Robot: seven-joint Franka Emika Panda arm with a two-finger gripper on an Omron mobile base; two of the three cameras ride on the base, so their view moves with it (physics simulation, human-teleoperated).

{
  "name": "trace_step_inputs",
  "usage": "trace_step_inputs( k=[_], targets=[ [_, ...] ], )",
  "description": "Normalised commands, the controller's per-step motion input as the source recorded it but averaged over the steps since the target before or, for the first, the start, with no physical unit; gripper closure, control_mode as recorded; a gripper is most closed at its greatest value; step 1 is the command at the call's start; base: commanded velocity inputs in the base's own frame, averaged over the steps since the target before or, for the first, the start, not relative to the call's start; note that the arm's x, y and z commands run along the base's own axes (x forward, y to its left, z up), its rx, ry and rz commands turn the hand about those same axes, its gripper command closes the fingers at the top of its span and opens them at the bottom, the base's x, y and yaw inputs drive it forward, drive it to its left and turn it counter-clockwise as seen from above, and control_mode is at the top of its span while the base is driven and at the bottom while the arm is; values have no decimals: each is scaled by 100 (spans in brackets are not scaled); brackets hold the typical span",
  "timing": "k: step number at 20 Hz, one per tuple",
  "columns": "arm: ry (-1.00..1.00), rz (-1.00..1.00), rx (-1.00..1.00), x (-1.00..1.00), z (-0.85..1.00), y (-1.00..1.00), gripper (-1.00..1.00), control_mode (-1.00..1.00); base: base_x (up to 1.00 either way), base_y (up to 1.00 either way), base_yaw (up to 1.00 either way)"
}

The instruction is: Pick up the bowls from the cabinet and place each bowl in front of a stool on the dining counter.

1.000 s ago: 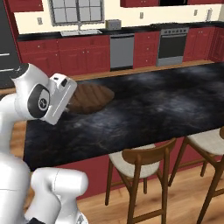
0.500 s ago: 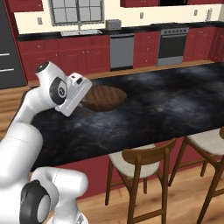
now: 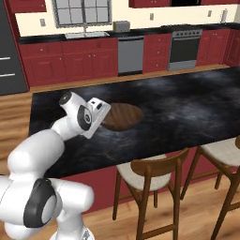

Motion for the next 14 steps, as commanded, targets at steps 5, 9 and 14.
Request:
trace_step_inputs(
  k=[5,9,14],
  targets=[
    [-1,0,-1,21,-57,-12,100,-100,0,0,0],
    [1,0,0,19,-23,-13,100,-100,0,0,0],
    [12,-3,0,23,-12,-22,100,-100,0,0,0]
  ],
)
